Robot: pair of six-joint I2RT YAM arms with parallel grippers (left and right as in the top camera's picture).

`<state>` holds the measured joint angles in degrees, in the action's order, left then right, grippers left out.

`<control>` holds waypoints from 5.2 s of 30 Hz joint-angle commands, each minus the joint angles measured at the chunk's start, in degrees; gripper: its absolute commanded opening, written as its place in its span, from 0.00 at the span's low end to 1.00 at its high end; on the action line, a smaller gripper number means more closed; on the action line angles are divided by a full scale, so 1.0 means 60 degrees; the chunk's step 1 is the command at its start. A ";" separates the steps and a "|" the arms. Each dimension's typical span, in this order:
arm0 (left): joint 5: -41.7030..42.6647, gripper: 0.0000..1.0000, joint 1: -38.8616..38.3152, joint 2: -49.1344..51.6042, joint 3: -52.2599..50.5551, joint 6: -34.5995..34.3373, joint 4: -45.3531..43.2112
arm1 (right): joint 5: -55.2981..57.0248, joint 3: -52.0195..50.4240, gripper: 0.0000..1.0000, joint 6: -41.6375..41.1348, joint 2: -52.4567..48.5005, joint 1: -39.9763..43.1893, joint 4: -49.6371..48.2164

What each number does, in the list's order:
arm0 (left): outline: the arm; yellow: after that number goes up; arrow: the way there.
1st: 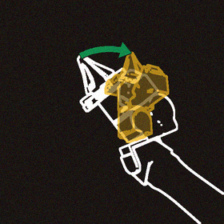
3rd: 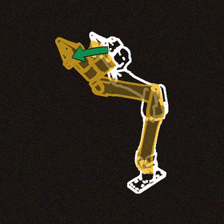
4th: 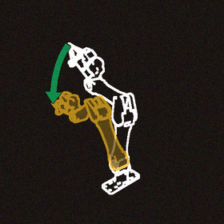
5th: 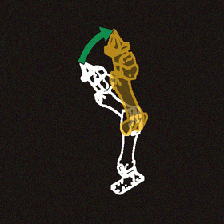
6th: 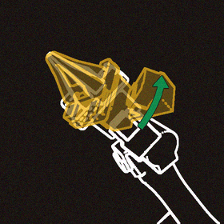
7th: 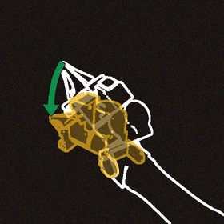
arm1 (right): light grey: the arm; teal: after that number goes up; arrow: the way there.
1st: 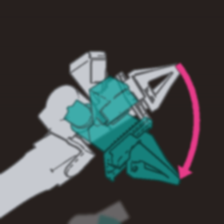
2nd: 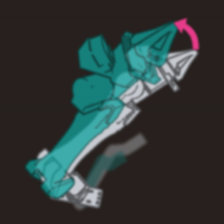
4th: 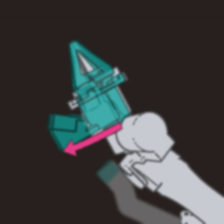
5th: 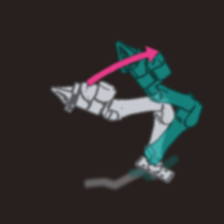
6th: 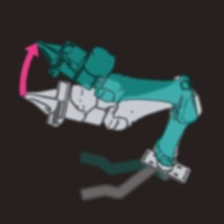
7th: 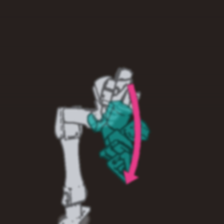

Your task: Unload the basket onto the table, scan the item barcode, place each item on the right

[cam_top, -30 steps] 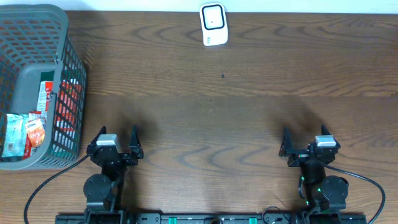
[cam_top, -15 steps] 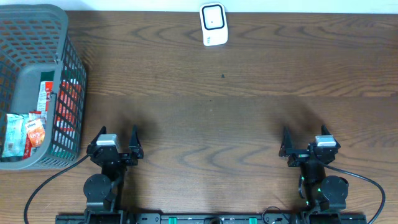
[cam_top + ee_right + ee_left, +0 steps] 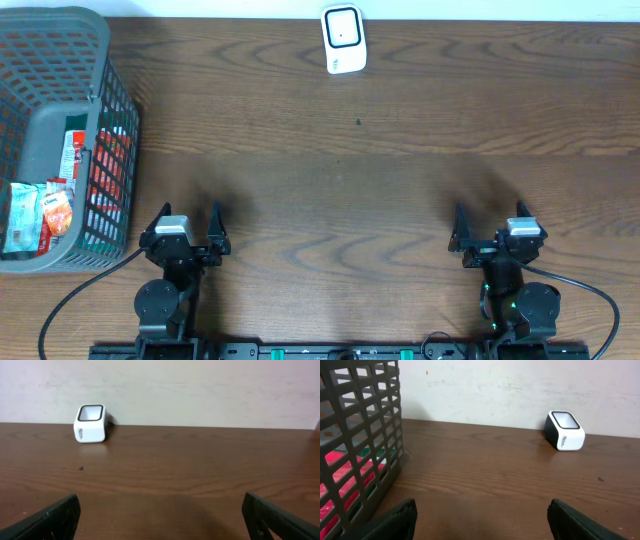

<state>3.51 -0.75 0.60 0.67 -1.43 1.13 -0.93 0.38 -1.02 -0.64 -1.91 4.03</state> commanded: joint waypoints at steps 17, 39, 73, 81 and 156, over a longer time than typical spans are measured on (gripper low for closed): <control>0.0080 0.84 0.0051 0.0000 -0.0073 0.0127 0.0444 | -0.0106 -0.0015 0.99 0.0073 0.0044 -0.0197 0.0040; 0.0084 0.84 0.0051 0.0000 -0.0073 0.0127 0.0430 | -0.0102 -0.0015 0.99 0.0073 0.0044 -0.0197 0.0040; 0.1472 0.84 0.0051 0.7668 1.6119 0.0069 1.0360 | -0.0882 0.7053 0.99 -0.0532 -0.3850 -0.0197 0.2750; -0.0306 0.85 0.0055 1.2134 2.1810 0.0353 1.3511 | -0.1286 1.1500 0.99 -0.0313 -0.8382 -0.0197 0.5971; -0.1027 0.60 0.6787 1.6568 1.2684 -0.1337 0.7144 | -0.1424 1.3213 0.99 -0.0535 -1.2568 0.1268 0.8266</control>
<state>-1.89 39.66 99.66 79.20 -10.26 46.09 -9.54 78.63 -3.51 -76.44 5.45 53.52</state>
